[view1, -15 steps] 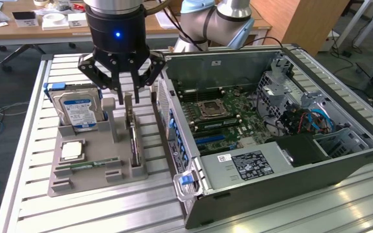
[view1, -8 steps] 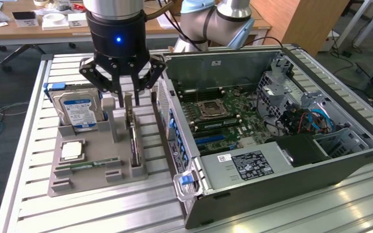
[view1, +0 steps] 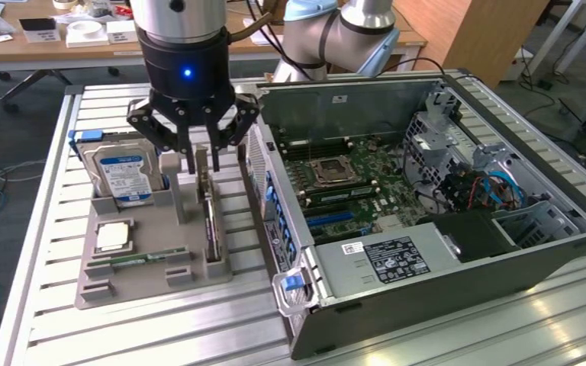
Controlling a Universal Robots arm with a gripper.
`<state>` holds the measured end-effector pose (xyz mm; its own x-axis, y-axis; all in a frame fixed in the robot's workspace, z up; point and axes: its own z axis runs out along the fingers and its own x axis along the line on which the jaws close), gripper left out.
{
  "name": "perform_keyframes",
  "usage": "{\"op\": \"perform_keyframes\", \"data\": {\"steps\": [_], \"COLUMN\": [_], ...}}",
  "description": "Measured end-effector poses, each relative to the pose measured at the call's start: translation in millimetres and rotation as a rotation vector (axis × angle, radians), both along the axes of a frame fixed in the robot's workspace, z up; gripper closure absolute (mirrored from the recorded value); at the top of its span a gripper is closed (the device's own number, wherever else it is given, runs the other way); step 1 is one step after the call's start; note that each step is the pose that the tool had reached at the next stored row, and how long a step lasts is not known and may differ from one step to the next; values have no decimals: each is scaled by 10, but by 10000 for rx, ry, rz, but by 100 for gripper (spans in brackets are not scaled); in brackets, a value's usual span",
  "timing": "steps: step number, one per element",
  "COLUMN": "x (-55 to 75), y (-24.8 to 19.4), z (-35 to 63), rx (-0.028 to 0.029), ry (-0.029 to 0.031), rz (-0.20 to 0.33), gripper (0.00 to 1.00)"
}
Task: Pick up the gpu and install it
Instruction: 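Pick up the gpu and move the gpu toward the slot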
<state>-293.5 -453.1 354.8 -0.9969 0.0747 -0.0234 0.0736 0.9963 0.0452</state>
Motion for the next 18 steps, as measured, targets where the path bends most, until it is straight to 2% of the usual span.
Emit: {"op": "perform_keyframes", "data": {"steps": [18], "x": [0], "y": [0], "z": [-123], "rx": [1], "ry": [1], "rz": [-1], "gripper": [64]}}
